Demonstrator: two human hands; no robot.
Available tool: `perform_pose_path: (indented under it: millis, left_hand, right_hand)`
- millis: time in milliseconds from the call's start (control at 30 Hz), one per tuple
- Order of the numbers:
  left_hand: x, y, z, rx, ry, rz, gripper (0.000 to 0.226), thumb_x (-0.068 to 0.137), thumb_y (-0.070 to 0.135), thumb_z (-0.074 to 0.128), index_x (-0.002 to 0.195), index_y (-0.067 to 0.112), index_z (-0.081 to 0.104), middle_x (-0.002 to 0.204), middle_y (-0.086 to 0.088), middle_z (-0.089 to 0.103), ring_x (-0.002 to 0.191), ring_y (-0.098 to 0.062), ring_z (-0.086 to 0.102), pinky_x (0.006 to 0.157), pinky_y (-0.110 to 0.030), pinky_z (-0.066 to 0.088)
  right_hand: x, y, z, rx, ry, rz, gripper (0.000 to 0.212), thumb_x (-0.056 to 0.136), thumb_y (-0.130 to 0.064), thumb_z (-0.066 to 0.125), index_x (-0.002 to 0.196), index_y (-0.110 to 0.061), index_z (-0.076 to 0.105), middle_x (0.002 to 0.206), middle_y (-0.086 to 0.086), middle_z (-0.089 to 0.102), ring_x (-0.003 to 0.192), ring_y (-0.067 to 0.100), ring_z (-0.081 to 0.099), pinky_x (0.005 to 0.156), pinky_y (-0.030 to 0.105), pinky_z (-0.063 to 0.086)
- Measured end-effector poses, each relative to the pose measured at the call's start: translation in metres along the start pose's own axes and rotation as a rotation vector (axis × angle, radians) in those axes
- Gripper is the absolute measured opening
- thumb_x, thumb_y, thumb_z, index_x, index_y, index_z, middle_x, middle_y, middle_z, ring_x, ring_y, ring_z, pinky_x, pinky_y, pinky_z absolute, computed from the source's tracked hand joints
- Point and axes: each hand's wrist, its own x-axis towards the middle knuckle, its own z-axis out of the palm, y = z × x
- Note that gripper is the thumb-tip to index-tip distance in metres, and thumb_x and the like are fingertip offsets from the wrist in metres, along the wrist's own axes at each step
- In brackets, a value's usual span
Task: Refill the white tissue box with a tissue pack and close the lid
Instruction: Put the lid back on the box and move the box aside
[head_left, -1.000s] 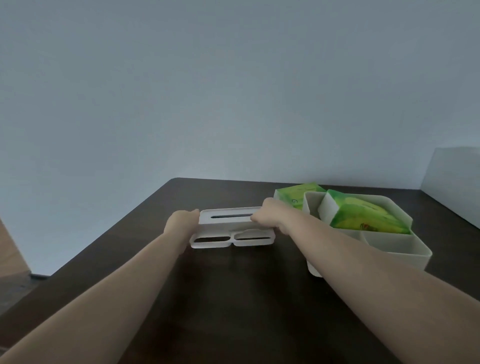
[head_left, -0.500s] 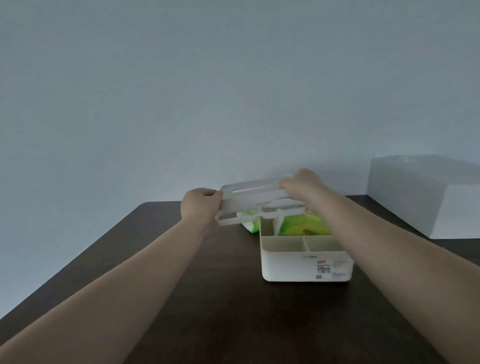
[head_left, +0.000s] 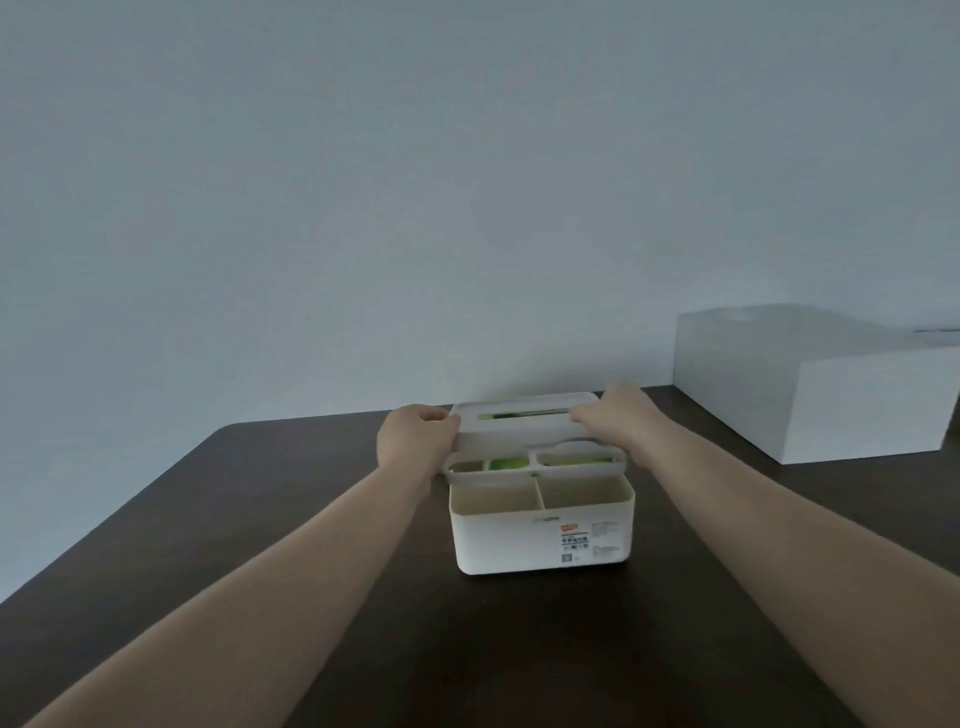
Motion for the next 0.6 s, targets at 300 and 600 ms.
perform_pose_path:
  millis: [300,600]
  left_hand:
    - [0.005,-0.008,0.008,0.131,-0.025,0.014,0.031,0.084,0.03,0.062,0.112,0.018,0.067,0.077,0.01,0.062,0.072,-0.019,0.062,0.074,-0.031,0.053]
    - [0.006,-0.01,0.02,0.315,-0.055,0.13,0.042,0.088,0.031,0.055,0.128,0.018,0.056,0.119,-0.004,0.062,0.092,-0.023,0.061,0.077,-0.03,0.046]
  right_hand:
    - [0.007,0.007,0.007,-0.11,0.009,-0.016,0.025,0.086,-0.019,0.052,0.064,-0.011,0.042,0.066,0.003,0.045,0.056,0.016,0.042,0.052,0.028,0.032]
    - [0.011,0.02,0.014,-0.125,0.034,-0.001,0.038,0.083,-0.03,0.05,0.112,-0.006,0.055,0.113,0.014,0.06,0.083,0.028,0.058,0.058,0.03,0.039]
